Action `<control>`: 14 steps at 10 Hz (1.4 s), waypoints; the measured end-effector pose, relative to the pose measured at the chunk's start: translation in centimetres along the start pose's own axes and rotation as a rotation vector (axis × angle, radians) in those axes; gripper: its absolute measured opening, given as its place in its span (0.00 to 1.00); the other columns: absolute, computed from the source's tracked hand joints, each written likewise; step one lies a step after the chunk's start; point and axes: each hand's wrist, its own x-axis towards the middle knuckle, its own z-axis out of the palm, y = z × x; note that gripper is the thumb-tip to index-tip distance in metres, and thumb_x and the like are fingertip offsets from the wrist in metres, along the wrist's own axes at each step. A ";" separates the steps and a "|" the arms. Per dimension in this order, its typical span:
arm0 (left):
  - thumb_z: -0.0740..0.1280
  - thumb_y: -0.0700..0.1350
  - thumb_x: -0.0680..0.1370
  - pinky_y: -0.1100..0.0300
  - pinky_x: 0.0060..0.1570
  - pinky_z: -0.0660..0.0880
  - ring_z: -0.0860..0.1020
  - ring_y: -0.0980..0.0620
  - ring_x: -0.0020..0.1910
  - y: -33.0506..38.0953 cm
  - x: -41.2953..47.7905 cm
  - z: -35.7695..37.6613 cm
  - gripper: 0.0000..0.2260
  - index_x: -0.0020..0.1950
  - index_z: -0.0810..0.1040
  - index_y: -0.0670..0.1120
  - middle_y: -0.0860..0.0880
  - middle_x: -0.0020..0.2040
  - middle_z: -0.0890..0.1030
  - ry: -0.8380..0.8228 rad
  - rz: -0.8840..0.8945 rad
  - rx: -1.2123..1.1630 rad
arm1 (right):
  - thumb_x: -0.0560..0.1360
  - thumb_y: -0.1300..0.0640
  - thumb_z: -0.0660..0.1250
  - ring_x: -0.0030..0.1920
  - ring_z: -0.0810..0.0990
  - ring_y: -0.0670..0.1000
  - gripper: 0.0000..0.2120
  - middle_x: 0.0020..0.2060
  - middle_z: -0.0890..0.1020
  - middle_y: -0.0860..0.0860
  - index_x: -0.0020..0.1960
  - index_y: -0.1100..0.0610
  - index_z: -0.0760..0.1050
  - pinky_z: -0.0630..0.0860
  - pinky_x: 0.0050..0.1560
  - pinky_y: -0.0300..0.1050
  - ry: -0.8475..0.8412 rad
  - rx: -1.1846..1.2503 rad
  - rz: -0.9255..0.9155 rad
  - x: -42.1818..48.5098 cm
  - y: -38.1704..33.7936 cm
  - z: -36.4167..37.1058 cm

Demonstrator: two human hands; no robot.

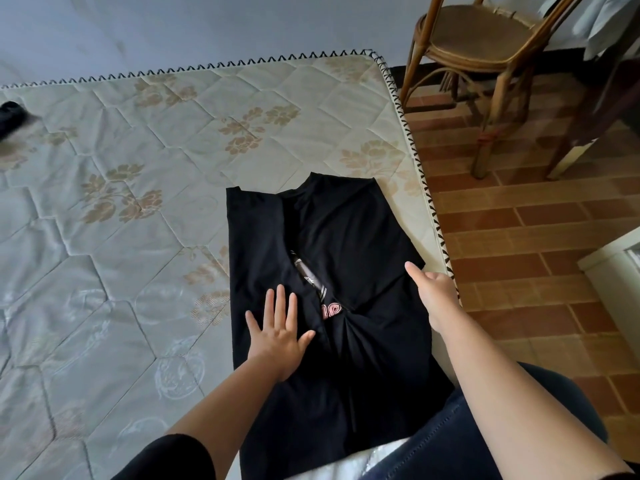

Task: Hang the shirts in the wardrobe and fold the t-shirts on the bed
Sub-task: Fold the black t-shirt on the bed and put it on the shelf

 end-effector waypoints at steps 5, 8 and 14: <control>0.46 0.58 0.82 0.38 0.69 0.36 0.25 0.49 0.68 -1.0 0.2 1.1 0.30 0.70 0.29 0.46 0.49 0.69 0.25 0.082 0.070 -0.143 | 0.77 0.58 0.63 0.54 0.78 0.61 0.09 0.52 0.81 0.60 0.54 0.61 0.77 0.71 0.49 0.47 0.080 -0.219 -0.406 -4.0 -5.6 6.0; 0.56 0.34 0.78 0.48 0.53 0.76 0.80 0.43 0.49 -6.9 -2.1 -1.3 0.12 0.54 0.78 0.39 0.41 0.46 0.82 0.245 -0.384 -1.845 | 0.79 0.51 0.59 0.65 0.71 0.60 0.27 0.65 0.72 0.59 0.74 0.60 0.56 0.70 0.62 0.52 -0.601 -0.939 -0.647 -12.7 -5.6 20.3; 0.65 0.65 0.72 0.48 0.47 0.78 0.77 0.45 0.57 -6.6 -2.8 -1.9 0.29 0.62 0.71 0.45 0.44 0.59 0.77 -0.232 -0.405 -1.796 | 0.72 0.60 0.62 0.39 0.73 0.53 0.12 0.35 0.69 0.49 0.35 0.54 0.60 0.70 0.37 0.45 -0.654 -1.356 -0.621 -13.1 -1.2 13.6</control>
